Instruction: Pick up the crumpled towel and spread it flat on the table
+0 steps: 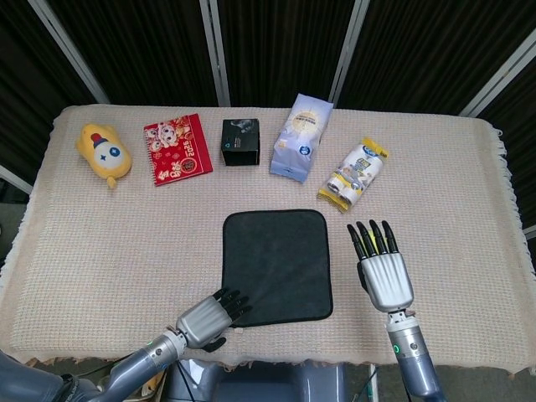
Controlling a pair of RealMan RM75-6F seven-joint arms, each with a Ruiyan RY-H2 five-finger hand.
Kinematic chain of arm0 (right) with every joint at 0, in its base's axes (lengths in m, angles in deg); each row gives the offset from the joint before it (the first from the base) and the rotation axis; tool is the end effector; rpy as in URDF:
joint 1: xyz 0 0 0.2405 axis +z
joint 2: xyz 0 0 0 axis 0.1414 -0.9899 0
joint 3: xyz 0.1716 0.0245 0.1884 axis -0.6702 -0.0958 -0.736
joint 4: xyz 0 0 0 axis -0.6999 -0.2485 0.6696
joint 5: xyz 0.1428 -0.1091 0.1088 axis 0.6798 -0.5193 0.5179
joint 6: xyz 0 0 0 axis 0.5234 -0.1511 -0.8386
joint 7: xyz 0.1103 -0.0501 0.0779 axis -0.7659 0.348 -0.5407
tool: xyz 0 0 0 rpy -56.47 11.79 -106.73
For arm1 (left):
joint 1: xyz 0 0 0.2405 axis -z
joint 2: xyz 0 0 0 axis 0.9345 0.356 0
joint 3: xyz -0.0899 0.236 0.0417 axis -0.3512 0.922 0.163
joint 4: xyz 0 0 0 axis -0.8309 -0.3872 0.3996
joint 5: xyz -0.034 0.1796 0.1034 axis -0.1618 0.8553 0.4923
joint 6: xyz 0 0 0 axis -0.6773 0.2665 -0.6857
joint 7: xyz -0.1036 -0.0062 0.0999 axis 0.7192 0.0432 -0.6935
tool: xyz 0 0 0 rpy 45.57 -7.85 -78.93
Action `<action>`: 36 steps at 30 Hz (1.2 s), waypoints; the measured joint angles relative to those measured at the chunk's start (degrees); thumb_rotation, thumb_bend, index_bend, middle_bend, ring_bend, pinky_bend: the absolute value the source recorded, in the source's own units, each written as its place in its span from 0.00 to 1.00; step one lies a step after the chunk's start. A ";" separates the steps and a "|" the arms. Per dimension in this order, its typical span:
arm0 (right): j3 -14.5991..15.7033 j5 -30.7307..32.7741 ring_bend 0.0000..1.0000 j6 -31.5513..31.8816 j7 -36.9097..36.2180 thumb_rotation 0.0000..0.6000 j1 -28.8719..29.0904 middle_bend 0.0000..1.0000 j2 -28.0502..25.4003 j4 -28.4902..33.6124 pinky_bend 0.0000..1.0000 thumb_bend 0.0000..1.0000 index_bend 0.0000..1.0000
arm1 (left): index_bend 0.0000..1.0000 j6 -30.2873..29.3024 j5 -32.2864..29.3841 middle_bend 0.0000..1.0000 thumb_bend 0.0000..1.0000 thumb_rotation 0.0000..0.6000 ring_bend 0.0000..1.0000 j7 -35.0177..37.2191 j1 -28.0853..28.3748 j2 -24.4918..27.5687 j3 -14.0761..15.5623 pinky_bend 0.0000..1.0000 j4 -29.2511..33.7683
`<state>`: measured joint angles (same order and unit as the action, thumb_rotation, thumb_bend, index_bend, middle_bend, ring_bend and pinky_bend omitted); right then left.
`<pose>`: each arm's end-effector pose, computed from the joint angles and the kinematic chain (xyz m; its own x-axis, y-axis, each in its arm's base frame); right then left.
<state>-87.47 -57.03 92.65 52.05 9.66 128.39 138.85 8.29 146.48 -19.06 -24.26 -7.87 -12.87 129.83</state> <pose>-0.1804 -0.2309 0.0438 0.5747 0.0909 0.8133 -0.7850 -0.2198 0.5793 -0.1189 0.1942 -0.0592 0.7835 0.2755 0.5570 0.5237 -0.7753 -0.3531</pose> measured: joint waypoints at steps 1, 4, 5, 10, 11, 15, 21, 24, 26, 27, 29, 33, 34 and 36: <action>-0.01 -0.05 0.06 0.04 0.02 1.00 -0.01 0.13 -0.02 -0.01 0.07 0.59 0.00 | 0.00 -0.58 0.62 0.00 0.05 1.00 0.00 0.17 -0.28 -0.29 -0.23 0.00 -0.16; -0.11 -0.23 0.06 0.27 0.00 1.00 -0.06 0.13 -0.18 0.09 0.07 0.58 0.00 | 0.00 -2.66 2.59 0.00 0.04 1.00 0.00 1.44 -1.28 -1.08 -1.26 0.00 -0.55; -0.13 -0.31 0.06 0.36 -0.08 1.00 -0.09 0.13 -0.26 0.14 0.07 0.58 0.00 | 0.00 -3.30 3.01 0.00 0.04 1.00 0.00 2.05 -1.59 -1.22 -1.67 0.00 -0.59; -0.14 -1.12 0.04 0.89 -0.77 1.00 -0.32 0.11 -0.86 0.02 0.05 0.54 0.00 | 0.00 -6.58 4.60 0.00 0.03 1.00 0.00 5.80 -3.34 -0.87 -4.34 0.00 -0.08; -0.08 -1.29 0.04 1.01 -0.88 1.00 -0.39 0.11 -1.00 -0.02 0.05 0.53 0.00 | 0.00 -7.37 4.81 0.00 0.03 1.00 0.00 6.78 -3.78 -0.43 -4.80 0.00 0.24; 0.36 -2.99 0.02 2.01 -2.05 1.00 -0.85 0.09 -1.77 -0.49 0.04 0.48 0.00 | 0.00 -10.27 6.08 0.00 0.03 1.00 0.00 9.83 -5.82 1.93 -5.48 0.00 1.16; 1.91 -4.57 0.00 3.87 -7.73 1.00 -2.61 0.03 -3.07 -3.45 0.01 0.38 0.00 | 0.00 -17.84 10.21 0.00 0.02 1.00 0.00 14.05 -11.55 5.50 -3.33 0.00 0.77; 2.98 -5.41 0.00 5.25 -12.99 1.00 -4.02 0.00 -3.75 -6.83 0.00 0.35 0.00 | 0.00 -23.10 13.98 0.00 0.02 1.00 0.00 17.60 -15.38 7.34 -1.39 0.00 -0.84; 3.52 -5.64 0.00 6.19 -16.44 1.00 -5.03 0.00 -4.15 -8.76 0.00 0.34 0.00 | 0.00 -26.35 16.70 0.00 0.02 1.00 0.00 20.49 -18.23 8.52 -0.33 0.00 -2.34; 3.83 -5.68 0.00 6.77 -18.77 1.00 -5.74 0.00 -4.46 -10.01 0.00 0.34 0.00 | 0.00 -28.50 18.35 0.00 0.02 1.00 0.00 22.57 -20.18 9.39 0.33 0.00 -3.53; 4.25 -5.61 0.00 7.63 -22.19 1.00 -6.86 0.00 -4.98 -11.75 0.00 0.34 0.00 | 0.00 -31.54 20.38 0.00 0.02 1.00 0.00 25.59 -22.94 10.78 1.22 0.00 -5.41; 5.08 -5.39 0.00 10.14 -28.85 1.00 -9.84 0.00 -6.31 -15.56 0.00 0.34 0.00 | 0.00 -36.65 23.39 0.00 0.02 1.00 0.00 30.55 -27.97 13.77 2.59 0.00 -9.62; 5.28 -5.41 0.00 10.80 -29.98 1.00 -10.54 0.00 -6.63 -16.20 0.00 0.34 0.00 | 0.00 -37.28 23.65 0.00 0.02 1.00 0.00 31.08 -28.75 14.24 2.69 0.00 -10.25; 5.78 -5.59 0.00 12.43 -32.02 1.00 -12.06 0.00 -7.32 -17.10 0.00 0.34 0.00 | 0.00 -38.63 23.76 0.00 0.02 1.00 0.00 31.86 -30.43 14.87 2.74 0.00 -11.65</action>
<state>-81.69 -62.62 105.07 20.02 -2.40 121.06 121.75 -30.34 170.24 12.80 -54.69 7.01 -10.12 118.17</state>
